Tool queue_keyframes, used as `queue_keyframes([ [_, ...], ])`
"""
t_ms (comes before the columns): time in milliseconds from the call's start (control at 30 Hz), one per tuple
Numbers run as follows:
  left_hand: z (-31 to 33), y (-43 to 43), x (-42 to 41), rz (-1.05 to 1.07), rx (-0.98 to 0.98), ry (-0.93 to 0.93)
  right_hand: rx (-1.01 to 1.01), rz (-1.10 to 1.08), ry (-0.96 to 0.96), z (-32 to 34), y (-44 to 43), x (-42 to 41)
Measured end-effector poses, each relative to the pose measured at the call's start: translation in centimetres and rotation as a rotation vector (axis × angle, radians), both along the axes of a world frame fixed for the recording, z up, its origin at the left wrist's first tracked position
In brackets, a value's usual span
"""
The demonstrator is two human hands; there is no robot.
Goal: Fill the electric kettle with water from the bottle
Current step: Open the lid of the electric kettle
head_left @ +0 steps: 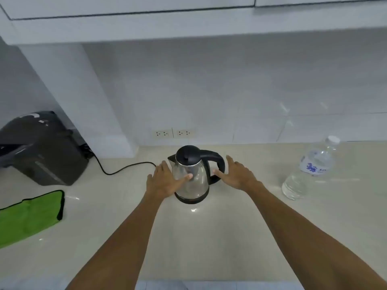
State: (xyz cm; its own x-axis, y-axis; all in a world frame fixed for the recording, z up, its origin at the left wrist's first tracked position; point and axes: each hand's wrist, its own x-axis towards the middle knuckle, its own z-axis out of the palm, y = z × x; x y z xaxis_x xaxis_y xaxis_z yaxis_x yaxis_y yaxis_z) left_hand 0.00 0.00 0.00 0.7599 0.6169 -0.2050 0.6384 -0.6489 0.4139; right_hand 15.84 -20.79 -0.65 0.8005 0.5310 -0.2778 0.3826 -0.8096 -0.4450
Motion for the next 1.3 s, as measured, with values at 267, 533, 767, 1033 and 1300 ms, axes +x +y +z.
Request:
queue_keyframes([
  [267,-2.5,0.4,1.3,0.066,-0.478,-0.334,0.267,-0.087,0.159,-2.2,1.4,1.4],
  [533,-3.7,0.4,1.6,0.14,-0.546,-0.43,0.354,-0.073,0.139,-2.7,1.9,1.8],
  [767,-3.8,0.2,1.8,0.137,-0.542,-0.48,0.366,-0.082,0.106,-2.7,2.2,2.1],
  [1033,-3.2,0.0,1.6,0.098,-0.504,-0.546,0.409,-0.102,0.085,-1.5,1.8,1.6],
  [1300,-1.0,-1.5,-1.2,0.032,-0.503,-0.569,0.425,-0.138,0.056,0.2,-0.6,-2.0],
])
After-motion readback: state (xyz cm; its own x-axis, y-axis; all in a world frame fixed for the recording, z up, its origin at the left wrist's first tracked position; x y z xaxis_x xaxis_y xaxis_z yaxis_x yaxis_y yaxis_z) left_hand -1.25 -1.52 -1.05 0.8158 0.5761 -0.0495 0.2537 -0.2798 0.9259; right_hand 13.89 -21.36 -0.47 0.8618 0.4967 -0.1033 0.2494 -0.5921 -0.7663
